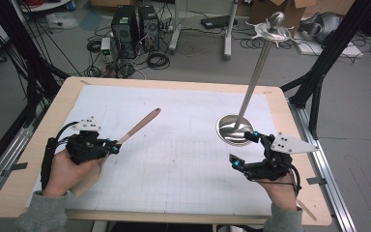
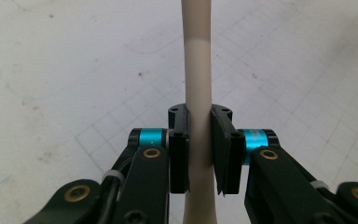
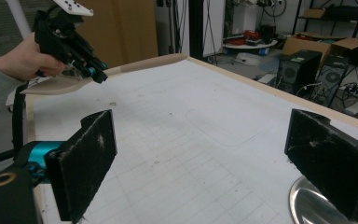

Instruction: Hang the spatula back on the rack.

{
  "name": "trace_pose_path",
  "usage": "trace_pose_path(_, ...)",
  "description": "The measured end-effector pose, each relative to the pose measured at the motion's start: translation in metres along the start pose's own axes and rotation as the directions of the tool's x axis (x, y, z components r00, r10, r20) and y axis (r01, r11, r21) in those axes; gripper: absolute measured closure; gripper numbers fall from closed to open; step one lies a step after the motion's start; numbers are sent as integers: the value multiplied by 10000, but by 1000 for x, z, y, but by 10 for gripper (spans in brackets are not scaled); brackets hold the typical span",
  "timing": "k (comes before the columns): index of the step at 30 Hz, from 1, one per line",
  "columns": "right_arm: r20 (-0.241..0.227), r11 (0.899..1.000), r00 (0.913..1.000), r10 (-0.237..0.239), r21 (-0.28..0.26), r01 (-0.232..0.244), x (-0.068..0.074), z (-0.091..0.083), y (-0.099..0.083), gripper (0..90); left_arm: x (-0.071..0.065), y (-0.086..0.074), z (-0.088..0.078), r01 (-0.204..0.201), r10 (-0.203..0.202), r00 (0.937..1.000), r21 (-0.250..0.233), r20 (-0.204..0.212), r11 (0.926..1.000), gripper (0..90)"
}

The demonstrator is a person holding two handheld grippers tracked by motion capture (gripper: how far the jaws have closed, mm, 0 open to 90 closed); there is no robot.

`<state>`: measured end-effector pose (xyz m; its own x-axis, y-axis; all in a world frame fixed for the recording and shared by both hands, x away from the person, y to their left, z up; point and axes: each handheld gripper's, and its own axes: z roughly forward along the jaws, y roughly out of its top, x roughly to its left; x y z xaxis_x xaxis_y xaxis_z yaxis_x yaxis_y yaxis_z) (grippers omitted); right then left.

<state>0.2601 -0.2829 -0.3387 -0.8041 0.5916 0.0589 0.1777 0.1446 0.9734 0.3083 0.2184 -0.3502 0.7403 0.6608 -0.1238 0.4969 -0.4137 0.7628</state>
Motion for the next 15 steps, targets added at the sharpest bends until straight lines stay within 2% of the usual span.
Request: trace_pose_path(15,21,9999,10000,6,-149,-6,-2,-4,0,81,-21,40,8,-392,397,9984,-132,411,9991,778)
